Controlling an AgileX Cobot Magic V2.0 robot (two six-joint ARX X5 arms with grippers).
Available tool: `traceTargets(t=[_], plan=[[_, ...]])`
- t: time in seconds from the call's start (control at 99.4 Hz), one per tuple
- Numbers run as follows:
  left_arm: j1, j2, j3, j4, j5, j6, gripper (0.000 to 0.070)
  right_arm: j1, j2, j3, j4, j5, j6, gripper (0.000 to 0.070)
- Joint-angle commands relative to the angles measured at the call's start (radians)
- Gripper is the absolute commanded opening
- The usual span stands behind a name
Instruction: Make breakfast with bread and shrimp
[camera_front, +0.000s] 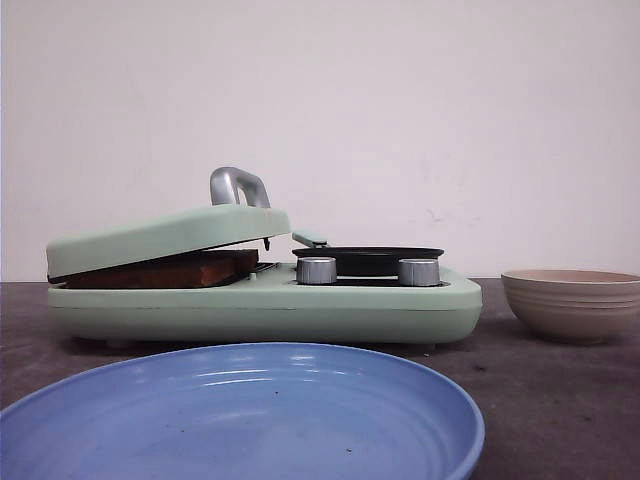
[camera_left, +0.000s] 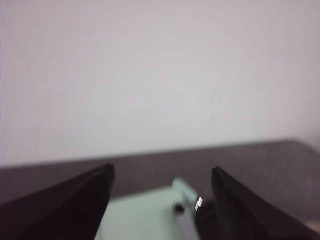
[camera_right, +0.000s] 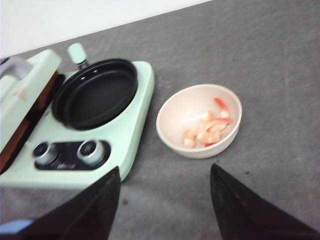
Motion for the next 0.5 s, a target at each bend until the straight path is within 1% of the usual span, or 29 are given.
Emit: traceTargets(t=[0.0, 0.03, 0.101, 0.181, 0.362, 0.493], plan=[[-0.003, -0.001, 0.008, -0.019, 0.021, 0.051, 0.0350, -0.021, 0.076, 0.050, 0.011, -0.005, 0.002, 0.0422], [-0.003, -0.005, 0.005, -0.023, 0.035, 0.052, 0.0350, -0.035, 0.113, 0.072, 0.006, -0.014, -0.010, 0.0437], [-0.003, -0.020, -0.003, -0.025, 0.074, 0.052, 0.0350, -0.074, 0.208, 0.132, -0.011, -0.032, -0.046, 0.0437], [-0.003, -0.048, -0.006, -0.023, 0.098, 0.051, 0.0349, -0.122, 0.309, 0.201, -0.015, -0.045, -0.091, 0.0437], [-0.003, -0.133, -0.008, -0.018, 0.100, 0.060, 0.0349, -0.254, 0.520, 0.358, -0.039, -0.177, -0.109, 0.0437], [-0.003, -0.178, -0.017, -0.018, 0.100, 0.060, 0.0349, -0.328, 0.654, 0.425, -0.087, -0.269, -0.110, 0.0438]])
